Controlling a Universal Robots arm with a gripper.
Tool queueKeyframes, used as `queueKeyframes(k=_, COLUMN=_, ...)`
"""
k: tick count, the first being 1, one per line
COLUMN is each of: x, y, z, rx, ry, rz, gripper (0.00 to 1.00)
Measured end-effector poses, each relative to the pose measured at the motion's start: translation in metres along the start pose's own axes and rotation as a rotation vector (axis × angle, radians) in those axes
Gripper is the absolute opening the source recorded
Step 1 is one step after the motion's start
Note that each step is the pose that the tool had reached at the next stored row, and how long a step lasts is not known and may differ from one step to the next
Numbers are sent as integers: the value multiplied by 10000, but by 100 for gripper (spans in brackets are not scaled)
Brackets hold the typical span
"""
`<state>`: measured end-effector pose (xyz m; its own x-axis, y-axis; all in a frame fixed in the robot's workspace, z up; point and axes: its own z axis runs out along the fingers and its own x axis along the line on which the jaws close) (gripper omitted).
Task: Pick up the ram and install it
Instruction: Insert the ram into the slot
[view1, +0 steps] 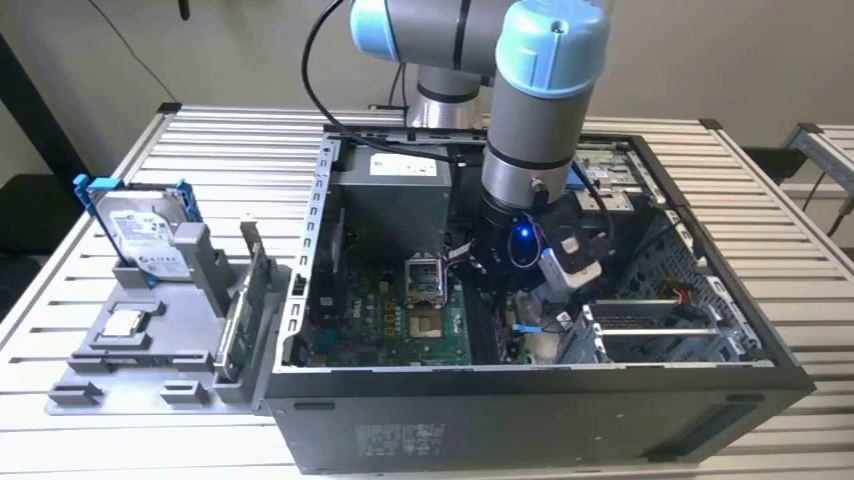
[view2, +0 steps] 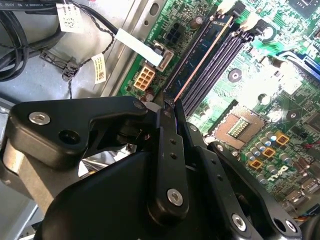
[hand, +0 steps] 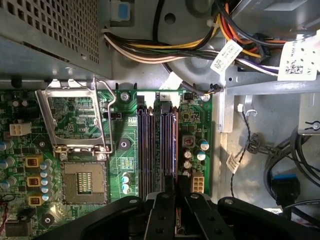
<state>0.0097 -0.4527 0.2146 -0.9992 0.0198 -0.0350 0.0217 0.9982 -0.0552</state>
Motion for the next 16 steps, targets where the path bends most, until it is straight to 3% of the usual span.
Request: queueKeyframes(k=16, x=1, y=6, z=28, rx=0, ry=1, rz=1, gripper=14)
